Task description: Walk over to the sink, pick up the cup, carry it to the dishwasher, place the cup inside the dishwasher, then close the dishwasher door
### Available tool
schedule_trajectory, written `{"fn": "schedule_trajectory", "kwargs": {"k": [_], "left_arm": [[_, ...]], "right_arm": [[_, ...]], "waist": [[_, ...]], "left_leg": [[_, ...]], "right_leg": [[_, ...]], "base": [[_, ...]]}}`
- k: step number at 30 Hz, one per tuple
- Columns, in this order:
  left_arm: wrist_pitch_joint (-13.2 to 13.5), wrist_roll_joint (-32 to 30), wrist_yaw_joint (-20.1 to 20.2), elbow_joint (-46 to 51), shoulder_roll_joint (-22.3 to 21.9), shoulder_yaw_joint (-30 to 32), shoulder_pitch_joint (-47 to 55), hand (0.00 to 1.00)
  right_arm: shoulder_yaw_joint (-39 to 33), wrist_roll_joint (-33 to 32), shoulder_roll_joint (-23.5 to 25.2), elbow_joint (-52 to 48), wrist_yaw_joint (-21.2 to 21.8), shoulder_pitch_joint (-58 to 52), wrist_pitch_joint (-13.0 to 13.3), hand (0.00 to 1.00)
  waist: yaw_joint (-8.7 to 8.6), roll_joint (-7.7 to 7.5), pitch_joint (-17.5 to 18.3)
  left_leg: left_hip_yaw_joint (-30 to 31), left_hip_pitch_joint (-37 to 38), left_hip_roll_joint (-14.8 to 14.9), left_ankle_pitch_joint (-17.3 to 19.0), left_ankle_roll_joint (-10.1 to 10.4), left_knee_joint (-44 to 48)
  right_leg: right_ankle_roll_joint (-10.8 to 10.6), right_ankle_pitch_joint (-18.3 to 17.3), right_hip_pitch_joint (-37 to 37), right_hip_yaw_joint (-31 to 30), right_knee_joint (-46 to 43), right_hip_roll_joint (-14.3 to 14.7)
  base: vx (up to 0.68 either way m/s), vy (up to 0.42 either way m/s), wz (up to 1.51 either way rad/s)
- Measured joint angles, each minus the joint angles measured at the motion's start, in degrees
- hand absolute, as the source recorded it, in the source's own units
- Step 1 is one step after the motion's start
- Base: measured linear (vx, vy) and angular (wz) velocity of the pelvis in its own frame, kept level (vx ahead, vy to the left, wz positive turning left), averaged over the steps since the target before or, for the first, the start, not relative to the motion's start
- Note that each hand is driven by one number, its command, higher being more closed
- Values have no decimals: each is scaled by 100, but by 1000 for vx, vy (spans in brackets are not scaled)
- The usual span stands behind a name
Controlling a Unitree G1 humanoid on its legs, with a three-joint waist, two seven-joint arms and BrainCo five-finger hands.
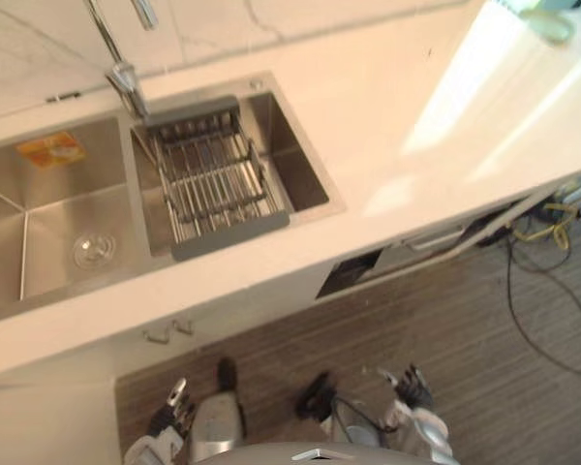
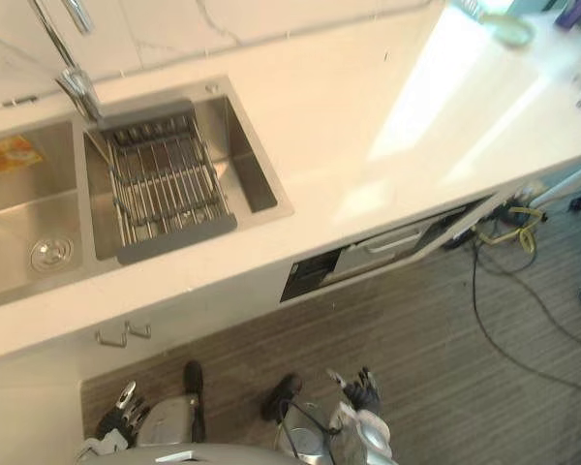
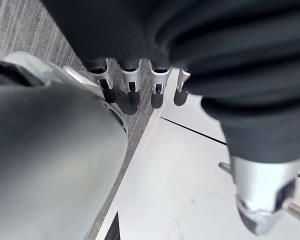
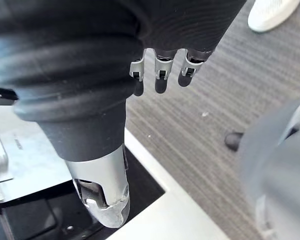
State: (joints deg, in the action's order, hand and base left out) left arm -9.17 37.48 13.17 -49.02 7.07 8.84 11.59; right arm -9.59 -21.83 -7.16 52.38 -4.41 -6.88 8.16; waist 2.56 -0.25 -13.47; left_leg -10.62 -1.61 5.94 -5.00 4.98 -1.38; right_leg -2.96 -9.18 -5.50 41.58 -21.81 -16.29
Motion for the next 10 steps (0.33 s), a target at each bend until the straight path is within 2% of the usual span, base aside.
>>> {"fn": "schedule_trajectory", "kwargs": {"k": [1,2,3,4,5,6,7,8,9,10], "left_arm": [[-48,-52,25,-79,35,-18,8,0],[-66,-63,79,-251,50,-37,-27,0],[-71,-63,91,-284,56,-49,-31,0],[-81,-58,213,-364,98,-69,-38,0],[-103,-49,262,-423,145,-91,-79,0],[-123,-44,268,-448,187,-136,-87,0],[-149,-39,276,-575,257,-220,-152,0],[-204,-37,368,-711,375,-238,-276,0],[-231,-40,433,-774,454,-241,-315,0],[-317,-42,490,-852,576,-237,-362,0]], "right_arm": [[-12,76,48,120,1,-83,-163,0],[-126,195,78,274,12,-67,-331,0],[-139,221,92,279,12,-34,-360,0],[-195,211,81,316,13,-13,-492,0],[-208,177,67,344,18,-9,-564,0],[-210,170,57,366,18,8,-595,0],[-218,64,83,436,19,74,-634,0],[-232,56,194,454,32,111,-676,0],[-257,73,227,481,41,123,-688,0],[-254,97,339,509,66,118,-732,0]], "waist": [[-7,-68,109],[-108,-71,142],[-113,-76,140],[-108,-32,158],[-108,26,80],[-114,20,124],[-150,48,150],[-213,-14,166],[-229,-109,174],[-240,-343,197]], "left_leg": [[62,72,-131,36,-38,-73],[275,169,-237,62,-78,-157],[305,189,-256,61,-79,-173],[464,294,-255,102,-143,-171],[642,467,-212,117,-196,-158],[755,490,-162,133,-219,-151],[977,439,-32,150,-206,-102],[1219,351,-53,167,-175,-81],[1279,349,-119,159,-168,-97],[1400,408,-320,140,-137,-183]], "right_leg": [[-166,-53,21,20,-218,-196],[-248,139,-104,-447,-926,-427],[-260,206,-133,-575,-1029,-444],[-303,488,-240,-1112,-1441,-458],[-279,569,-447,-1530,-1853,-466],[-343,330,-444,-1737,-1630,-320],[-308,67,-332,-2211,-714,147],[-320,222,-176,-2627,181,517],[-310,481,-126,-2790,478,556],[-298,1105,-20,-2933,753,531]], "base": [[155,49,55],[155,49,60],[149,85,73],[159,62,57],[190,59,63],[150,-33,71],[77,-70,95],[60,-99,101],[64,-172,101],[38,-135,55]]}}
